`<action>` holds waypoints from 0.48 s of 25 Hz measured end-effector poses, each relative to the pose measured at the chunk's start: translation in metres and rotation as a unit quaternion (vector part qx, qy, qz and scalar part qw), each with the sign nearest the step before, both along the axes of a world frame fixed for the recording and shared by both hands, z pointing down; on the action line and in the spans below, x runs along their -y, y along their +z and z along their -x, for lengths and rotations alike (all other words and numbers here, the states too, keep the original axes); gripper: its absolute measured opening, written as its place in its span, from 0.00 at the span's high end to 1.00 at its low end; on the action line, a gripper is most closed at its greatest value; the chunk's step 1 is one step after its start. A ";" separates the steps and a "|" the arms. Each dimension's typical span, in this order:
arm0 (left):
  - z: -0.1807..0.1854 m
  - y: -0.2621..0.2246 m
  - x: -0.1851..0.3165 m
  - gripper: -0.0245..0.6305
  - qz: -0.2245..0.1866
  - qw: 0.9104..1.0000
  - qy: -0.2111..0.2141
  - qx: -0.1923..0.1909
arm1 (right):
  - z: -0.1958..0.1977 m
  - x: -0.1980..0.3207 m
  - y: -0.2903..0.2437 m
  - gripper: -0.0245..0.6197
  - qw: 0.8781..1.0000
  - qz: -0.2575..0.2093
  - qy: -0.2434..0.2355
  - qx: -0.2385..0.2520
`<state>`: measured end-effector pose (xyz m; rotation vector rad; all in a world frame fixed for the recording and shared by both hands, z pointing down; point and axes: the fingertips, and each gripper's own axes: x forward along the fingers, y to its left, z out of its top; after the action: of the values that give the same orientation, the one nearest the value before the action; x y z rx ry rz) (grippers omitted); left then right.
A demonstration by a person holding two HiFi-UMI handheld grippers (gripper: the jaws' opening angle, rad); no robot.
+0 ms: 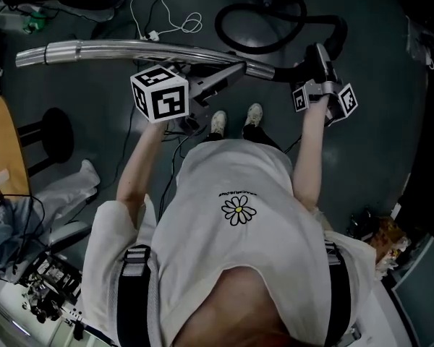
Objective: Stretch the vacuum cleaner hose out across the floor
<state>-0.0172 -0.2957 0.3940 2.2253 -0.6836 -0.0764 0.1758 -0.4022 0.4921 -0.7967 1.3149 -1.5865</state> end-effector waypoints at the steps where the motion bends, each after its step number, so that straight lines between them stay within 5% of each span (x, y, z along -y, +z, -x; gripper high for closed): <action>1: 0.003 0.006 -0.006 0.72 0.026 0.999 0.021 0.003 | -0.002 0.003 -0.003 0.76 1.000 -0.006 0.002 -0.009; 2: 0.004 0.014 -0.019 0.72 0.055 0.996 0.066 0.016 | -0.010 0.006 -0.004 0.76 1.000 -0.011 0.008 -0.023; 4: 0.006 0.024 -0.068 0.74 0.078 0.974 0.203 0.060 | -0.044 0.013 -0.008 0.76 0.998 -0.023 0.032 -0.055; 6: 0.015 0.021 -0.101 0.74 0.030 0.964 0.257 0.063 | -0.083 0.018 -0.028 0.76 0.994 -0.059 0.051 -0.072; 9: 0.033 0.007 -0.085 0.74 -0.004 0.984 0.176 -0.034 | -0.084 0.025 -0.071 0.83 0.979 -0.123 0.019 -0.161; 11: 0.038 -0.002 -0.067 0.74 -0.021 0.989 0.128 -0.072 | -0.053 0.033 -0.083 0.84 0.939 -0.141 -0.029 -0.313; 12: 0.036 -0.003 -0.064 0.74 -0.032 0.990 0.122 -0.067 | -0.035 0.034 -0.084 0.84 0.905 -0.148 -0.062 -0.394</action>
<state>-0.0528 -0.2319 0.3907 2.3242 -0.3375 -0.1265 0.2104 -0.4367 0.4086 -1.2407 2.1558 -1.1224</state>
